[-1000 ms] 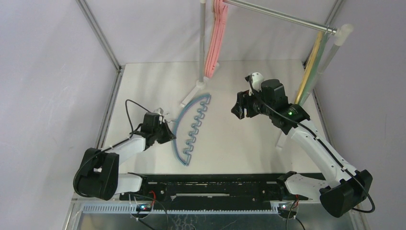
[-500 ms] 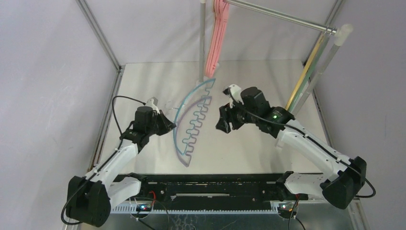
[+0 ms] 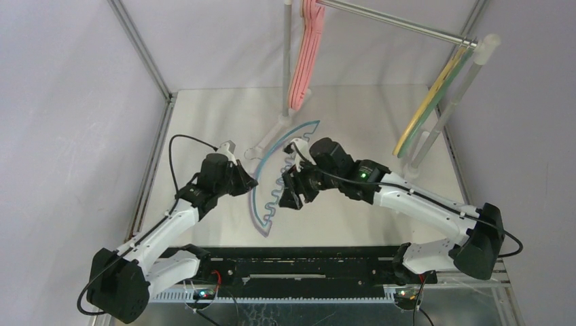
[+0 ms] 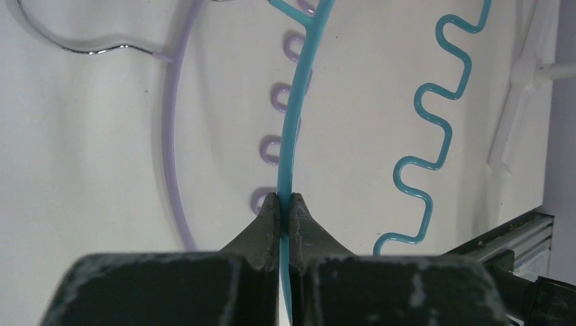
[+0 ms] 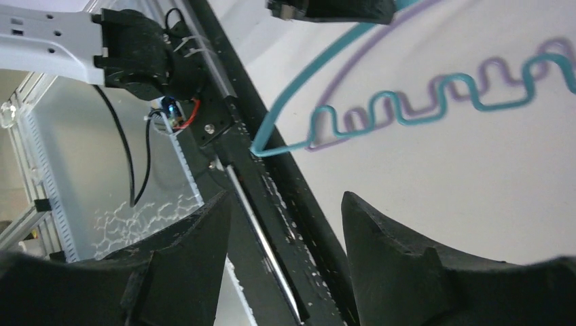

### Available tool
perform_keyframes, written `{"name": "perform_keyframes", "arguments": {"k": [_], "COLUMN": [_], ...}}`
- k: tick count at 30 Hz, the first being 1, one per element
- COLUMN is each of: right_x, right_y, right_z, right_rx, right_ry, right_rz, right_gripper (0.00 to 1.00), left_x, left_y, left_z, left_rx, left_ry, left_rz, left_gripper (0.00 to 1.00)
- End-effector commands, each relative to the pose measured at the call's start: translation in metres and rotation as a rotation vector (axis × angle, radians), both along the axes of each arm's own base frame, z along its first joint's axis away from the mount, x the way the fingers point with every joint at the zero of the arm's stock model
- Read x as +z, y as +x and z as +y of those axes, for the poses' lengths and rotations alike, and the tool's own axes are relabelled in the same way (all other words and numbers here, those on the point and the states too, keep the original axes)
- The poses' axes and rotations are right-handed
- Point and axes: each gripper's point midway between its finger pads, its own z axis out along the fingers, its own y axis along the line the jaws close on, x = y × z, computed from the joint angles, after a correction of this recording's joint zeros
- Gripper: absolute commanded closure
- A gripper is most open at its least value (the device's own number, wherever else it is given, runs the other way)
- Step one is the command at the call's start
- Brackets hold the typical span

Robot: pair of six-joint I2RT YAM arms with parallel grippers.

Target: Organize the hangers

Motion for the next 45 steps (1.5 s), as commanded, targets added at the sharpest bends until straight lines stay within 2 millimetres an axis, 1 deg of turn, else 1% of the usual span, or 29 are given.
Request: {"name": "perform_keyframes", "arguments": {"k": [1,2,4,7,10,11,16,17,20,24,27,32,35,36,37,39,41,42,44,45], "right_x": [0.019,0.023,0.025,0.026,0.022,0.018,0.008,0.007,-0.001,-0.022,-0.032,-0.04,-0.042,-0.042,-0.043,-0.043,-0.044,-0.044,-0.046,-0.046], "right_y": [-0.009,-0.011,-0.016,-0.023,-0.027,-0.03,-0.029,-0.027,-0.022,-0.009,-0.002,0.003,0.006,0.008,0.009,0.01,0.008,0.006,0.003,0.002], "right_z": [0.032,0.037,0.043,0.051,0.059,0.062,0.083,0.086,0.095,0.093,0.093,0.101,0.1,0.098,0.095,0.09,0.088,0.087,0.085,0.085], "right_rx": [0.027,0.028,0.024,0.012,0.009,0.014,0.015,0.01,-0.02,-0.097,-0.139,-0.193,-0.235,-0.251,-0.266,-0.285,-0.281,-0.275,-0.271,-0.27], "right_ry": [0.05,0.056,0.06,0.054,0.003,-0.027,-0.082,-0.089,-0.112,-0.188,-0.232,-0.267,-0.294,-0.301,-0.311,-0.319,-0.315,-0.307,-0.298,-0.293], "right_rz": [-0.007,-0.005,0.009,0.008,-0.023,-0.031,-0.038,-0.045,-0.052,-0.073,-0.085,-0.119,-0.151,-0.163,-0.169,-0.172,-0.167,-0.164,-0.15,-0.147], "right_gripper": [0.32,0.32,0.32,0.3,0.27,0.26,0.25,0.25,0.25,0.25,0.26,0.27,0.3,0.31,0.35,0.5,0.73,0.81,0.91,0.94], "left_x": [0.045,0.047,0.055,0.06,0.064,0.066,0.075,0.076,0.084,0.099,0.112,0.127,0.132,0.133,0.133,0.137,0.141,0.144,0.149,0.152], "left_y": [0.013,0.012,0.012,0.014,0.014,0.014,0.01,0.004,0.0,-0.006,-0.009,-0.017,-0.02,-0.021,-0.022,-0.023,-0.024,-0.024,-0.025,-0.025], "left_z": [-0.008,-0.01,-0.013,-0.012,-0.013,-0.014,-0.016,-0.023,-0.026,-0.025,-0.025,-0.027,-0.027,-0.026,-0.027,-0.027,-0.027,-0.027,-0.027,-0.027], "left_rx": [0.006,-0.002,-0.012,-0.014,-0.029,-0.033,-0.049,-0.077,-0.088,-0.1,-0.106,-0.116,-0.121,-0.121,-0.124,-0.128,-0.129,-0.128,-0.129,-0.13], "left_ry": [-0.012,-0.008,-0.005,0.014,0.019,0.019,-0.003,-0.011,-0.033,-0.05,-0.065,-0.109,-0.12,-0.12,-0.122,-0.131,-0.139,-0.144,-0.15,-0.152], "left_rz": [-0.135,-0.141,-0.159,-0.169,-0.178,-0.182,-0.194,-0.195,-0.205,-0.221,-0.238,-0.251,-0.259,-0.259,-0.259,-0.266,-0.274,-0.279,-0.291,-0.296], "left_gripper": [1.0,1.0,1.0,1.0,1.0,1.0,1.0,1.0,1.0,1.0,1.0,1.0,1.0,1.0,1.0,1.0,1.0,1.0,1.0,1.0]}}
